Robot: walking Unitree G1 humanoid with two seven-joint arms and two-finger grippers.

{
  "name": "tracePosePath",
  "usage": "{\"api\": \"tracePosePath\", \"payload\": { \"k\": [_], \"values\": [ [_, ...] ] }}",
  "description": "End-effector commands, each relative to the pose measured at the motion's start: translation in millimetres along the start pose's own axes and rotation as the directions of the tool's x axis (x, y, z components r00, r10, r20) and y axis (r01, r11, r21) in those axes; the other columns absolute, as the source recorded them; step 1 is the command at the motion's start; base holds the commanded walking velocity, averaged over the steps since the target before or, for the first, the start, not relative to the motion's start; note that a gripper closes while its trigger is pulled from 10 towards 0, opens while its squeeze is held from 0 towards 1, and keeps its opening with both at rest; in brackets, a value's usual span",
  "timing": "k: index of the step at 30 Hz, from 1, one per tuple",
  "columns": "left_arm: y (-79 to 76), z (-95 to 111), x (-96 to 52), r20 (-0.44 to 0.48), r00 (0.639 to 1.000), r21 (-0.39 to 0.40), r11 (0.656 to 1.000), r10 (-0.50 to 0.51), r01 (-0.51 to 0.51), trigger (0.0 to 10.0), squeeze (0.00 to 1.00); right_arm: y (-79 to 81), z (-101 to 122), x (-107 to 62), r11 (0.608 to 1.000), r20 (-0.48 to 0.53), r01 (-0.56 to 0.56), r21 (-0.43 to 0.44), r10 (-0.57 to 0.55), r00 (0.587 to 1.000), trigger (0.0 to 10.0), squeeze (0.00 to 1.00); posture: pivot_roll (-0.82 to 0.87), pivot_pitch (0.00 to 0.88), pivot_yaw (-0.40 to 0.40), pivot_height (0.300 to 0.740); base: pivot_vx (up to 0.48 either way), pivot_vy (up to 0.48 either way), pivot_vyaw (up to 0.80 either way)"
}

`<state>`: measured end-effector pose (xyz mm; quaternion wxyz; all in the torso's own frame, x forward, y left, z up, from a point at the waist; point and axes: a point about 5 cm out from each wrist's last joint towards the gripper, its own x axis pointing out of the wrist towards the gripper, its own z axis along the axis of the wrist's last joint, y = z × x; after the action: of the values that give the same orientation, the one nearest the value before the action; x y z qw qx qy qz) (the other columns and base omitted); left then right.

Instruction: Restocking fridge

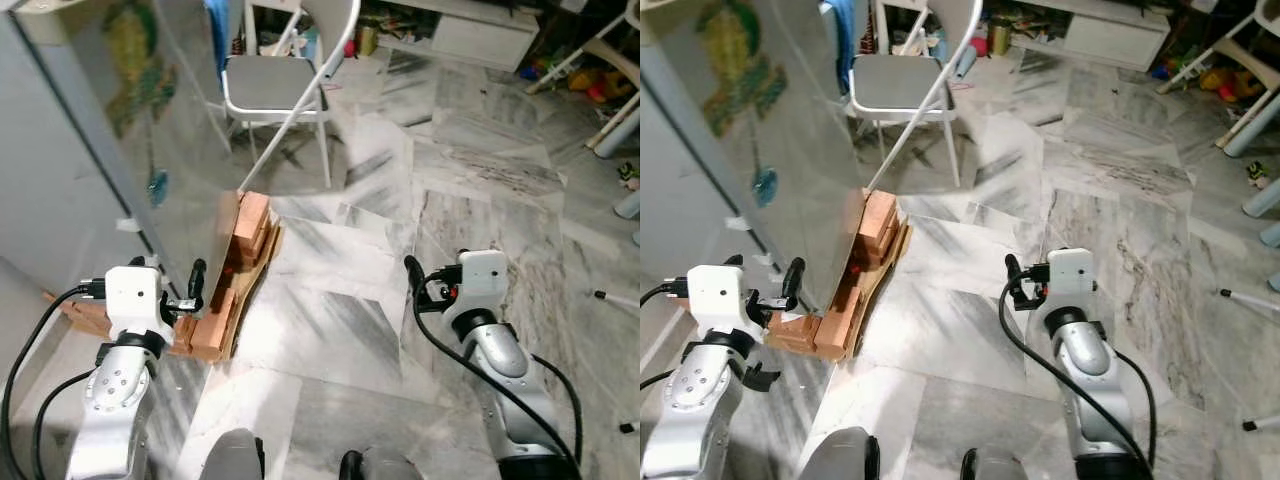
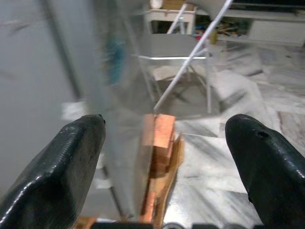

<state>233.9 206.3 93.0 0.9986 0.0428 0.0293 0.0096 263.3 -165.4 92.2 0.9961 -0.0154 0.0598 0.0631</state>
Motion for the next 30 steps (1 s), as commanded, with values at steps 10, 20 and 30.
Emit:
{"api": "tracePosePath", "payload": {
  "k": [10,20,30],
  "values": [
    [-6.8,2,3.8,0.022,1.0,0.009,1.0,-0.011,0.011,10.0,0.0,-4.5,7,-5.4,1.0,0.014,0.024,-0.01,-0.024,1.0,10.0,0.0,0.09,0.093,-0.075,0.74,0.0,0.367,0.0],
    [-0.3,1,-7.7,-0.022,0.995,-0.001,0.996,-0.092,0.092,10.0,0.0,-5.0,7,-3.7,1.0,0.008,0.024,0.002,-0.024,1.0,10.0,0.0,0.11,0.099,-0.078,0.74,0.0,0.0,-0.41],
    [-9.4,11,-17.6,0.081,0.997,-0.006,1.0,0.0,0.001,10.0,0.0,-13.0,5,-15.7,0.998,0.017,0.063,0.007,-0.063,0.998,10.0,0.0,0.1,0.08,-0.072,0.74,0.0,0.0,-0.15]
  ]
}}
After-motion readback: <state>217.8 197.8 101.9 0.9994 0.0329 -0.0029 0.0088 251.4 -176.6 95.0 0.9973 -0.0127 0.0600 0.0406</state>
